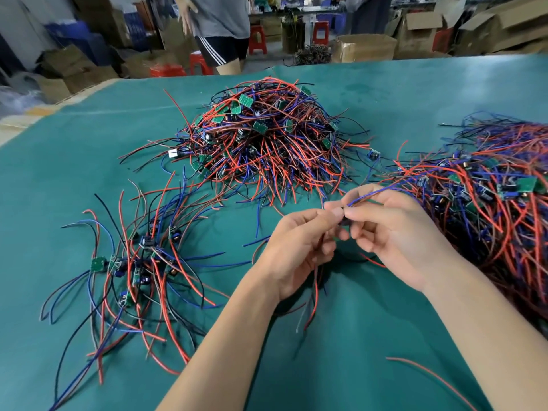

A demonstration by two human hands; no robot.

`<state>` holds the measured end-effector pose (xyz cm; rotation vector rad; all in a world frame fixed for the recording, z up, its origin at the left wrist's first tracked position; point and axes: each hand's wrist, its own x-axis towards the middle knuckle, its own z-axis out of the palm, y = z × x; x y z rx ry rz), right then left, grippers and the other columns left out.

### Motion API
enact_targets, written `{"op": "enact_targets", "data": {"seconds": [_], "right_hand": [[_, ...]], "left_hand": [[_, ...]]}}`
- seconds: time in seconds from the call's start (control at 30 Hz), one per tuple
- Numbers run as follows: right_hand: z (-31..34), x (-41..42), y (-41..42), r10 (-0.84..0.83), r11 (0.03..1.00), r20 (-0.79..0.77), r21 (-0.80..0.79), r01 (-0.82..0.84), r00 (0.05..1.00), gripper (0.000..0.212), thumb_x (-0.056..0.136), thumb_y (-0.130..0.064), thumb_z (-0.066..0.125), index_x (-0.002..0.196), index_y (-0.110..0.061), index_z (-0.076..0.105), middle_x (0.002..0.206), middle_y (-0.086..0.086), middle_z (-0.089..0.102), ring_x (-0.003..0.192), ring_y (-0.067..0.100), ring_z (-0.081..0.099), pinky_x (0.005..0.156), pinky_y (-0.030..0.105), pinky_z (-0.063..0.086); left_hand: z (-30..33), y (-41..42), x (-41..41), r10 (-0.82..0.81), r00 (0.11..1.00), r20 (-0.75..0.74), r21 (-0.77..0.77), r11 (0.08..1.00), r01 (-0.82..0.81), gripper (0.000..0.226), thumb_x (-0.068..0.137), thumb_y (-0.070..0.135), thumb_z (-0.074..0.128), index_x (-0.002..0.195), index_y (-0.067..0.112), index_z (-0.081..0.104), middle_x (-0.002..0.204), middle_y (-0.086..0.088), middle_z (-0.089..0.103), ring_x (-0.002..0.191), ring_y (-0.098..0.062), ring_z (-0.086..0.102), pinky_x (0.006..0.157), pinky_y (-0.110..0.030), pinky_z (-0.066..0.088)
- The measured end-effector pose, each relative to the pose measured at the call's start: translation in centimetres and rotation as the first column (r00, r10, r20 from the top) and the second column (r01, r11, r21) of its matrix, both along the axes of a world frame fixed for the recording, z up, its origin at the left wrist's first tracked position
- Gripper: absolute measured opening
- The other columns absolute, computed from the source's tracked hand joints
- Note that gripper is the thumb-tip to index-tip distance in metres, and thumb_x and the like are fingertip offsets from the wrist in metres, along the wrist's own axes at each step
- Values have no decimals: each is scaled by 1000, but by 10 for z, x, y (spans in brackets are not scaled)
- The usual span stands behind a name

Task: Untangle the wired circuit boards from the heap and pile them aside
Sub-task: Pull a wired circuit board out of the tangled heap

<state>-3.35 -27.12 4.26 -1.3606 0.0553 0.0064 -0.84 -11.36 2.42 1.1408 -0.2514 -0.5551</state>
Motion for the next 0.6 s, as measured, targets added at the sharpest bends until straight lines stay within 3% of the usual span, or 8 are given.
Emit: {"op": "enact_targets", "data": {"seconds": [0.13, 0.2, 0.3, 0.37, 0.5, 0.6], "right_hand": [[-1, 1, 2, 1, 998, 4, -55, -1, 1000, 16, 92, 4, 59, 100, -6, 68, 106, 10, 78, 57, 13, 54, 43, 20, 39], [-2, 2, 2, -33, 997, -10, -76, 32, 999, 13, 90, -3, 66, 102, -3, 70, 91, 4, 77, 57, 14, 54, 44, 20, 41], [-4, 3, 3, -92, 993, -60, -80, 87, 994, 37, 76, -23, 77, 102, 3, 71, 73, 4, 68, 53, 15, 53, 42, 22, 42], [-4, 3, 5, -103, 991, -72, -88, 97, 992, 42, 73, -32, 78, 99, 2, 75, 70, 5, 67, 51, 16, 52, 41, 22, 40], [-7, 3, 5, -144, 972, -34, -190, 135, 989, 22, 90, -25, 74, 90, -5, 81, 70, 9, 70, 52, 18, 51, 42, 25, 38], [-8, 3, 5, -184, 939, 42, -289, 188, 982, 17, 92, -22, 73, 83, -11, 82, 73, 3, 73, 51, 15, 52, 42, 24, 39]], "left_hand": [[0, 1, 0, -5, 1000, 19, 31, 1000, 5, 6, 97, 16, 59, 92, 13, 58, 74, 1, 62, 55, -5, 51, 53, -15, 42], [-1, 0, -1, -10, 1000, 21, 25, 1000, 9, 7, 97, 14, 58, 90, 15, 57, 75, 0, 63, 58, -7, 55, 58, -18, 44], [-1, 0, -1, 11, 999, 30, 5, 1000, -11, 7, 97, 12, 58, 91, 15, 55, 74, -1, 60, 51, -7, 47, 58, -21, 40], [1, 1, -1, 10, 999, 51, -3, 1000, -10, 11, 97, 11, 57, 87, 16, 55, 73, -1, 57, 49, -7, 37, 57, -21, 33], [1, -1, -2, 11, 996, 84, 22, 1000, -13, 17, 98, 10, 53, 82, 16, 55, 69, -2, 51, 47, -7, 27, 54, -26, 19], [0, -2, -2, 25, 996, 89, 69, 997, -32, 23, 97, 10, 50, 77, 19, 54, 60, 2, 42, 45, -8, 21, 49, -25, 14]]}}
